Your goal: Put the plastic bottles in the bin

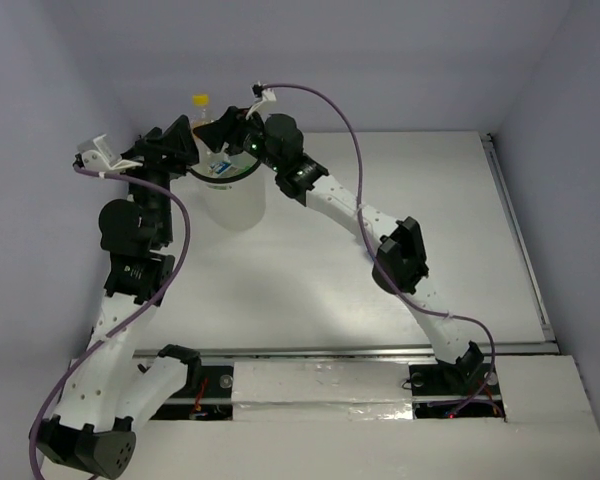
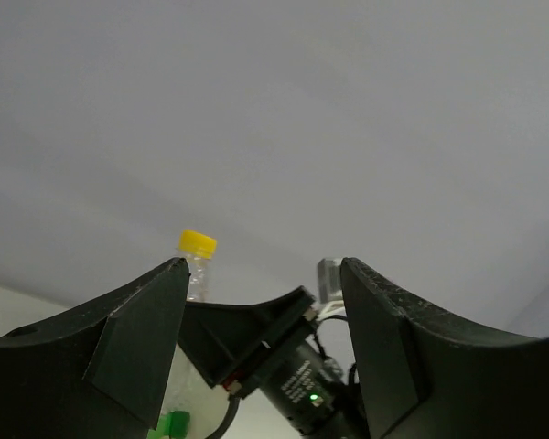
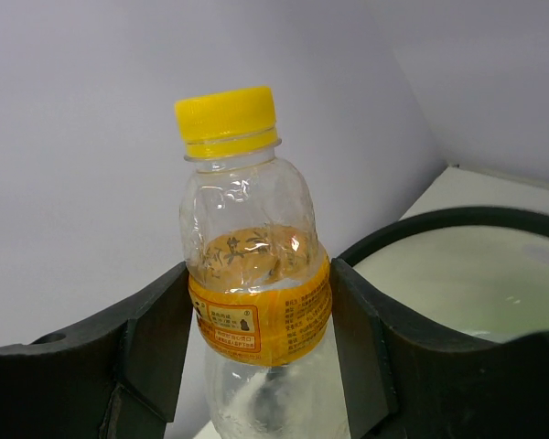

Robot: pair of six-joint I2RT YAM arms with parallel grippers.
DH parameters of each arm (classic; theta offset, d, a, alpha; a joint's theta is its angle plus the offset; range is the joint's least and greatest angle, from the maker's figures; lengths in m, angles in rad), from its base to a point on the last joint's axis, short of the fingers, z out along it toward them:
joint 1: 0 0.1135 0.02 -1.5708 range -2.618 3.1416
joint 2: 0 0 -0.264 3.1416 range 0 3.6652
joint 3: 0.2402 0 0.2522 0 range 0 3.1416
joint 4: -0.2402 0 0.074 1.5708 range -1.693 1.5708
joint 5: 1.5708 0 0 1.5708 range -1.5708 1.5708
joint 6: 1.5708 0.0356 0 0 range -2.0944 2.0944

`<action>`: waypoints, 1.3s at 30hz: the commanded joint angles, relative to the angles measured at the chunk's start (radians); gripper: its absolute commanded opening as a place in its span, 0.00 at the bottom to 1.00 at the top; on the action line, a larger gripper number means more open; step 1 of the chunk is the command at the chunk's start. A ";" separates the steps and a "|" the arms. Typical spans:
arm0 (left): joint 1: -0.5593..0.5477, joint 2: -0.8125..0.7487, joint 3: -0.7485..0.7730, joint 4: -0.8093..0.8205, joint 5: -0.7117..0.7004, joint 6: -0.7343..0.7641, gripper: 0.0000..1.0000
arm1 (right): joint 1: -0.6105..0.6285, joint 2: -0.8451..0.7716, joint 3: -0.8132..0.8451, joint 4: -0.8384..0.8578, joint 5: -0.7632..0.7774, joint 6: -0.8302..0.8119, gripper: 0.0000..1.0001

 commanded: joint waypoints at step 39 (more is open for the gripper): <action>-0.022 0.018 -0.023 -0.035 0.098 0.015 0.20 | 0.040 -0.659 -0.716 0.339 0.341 -0.199 0.27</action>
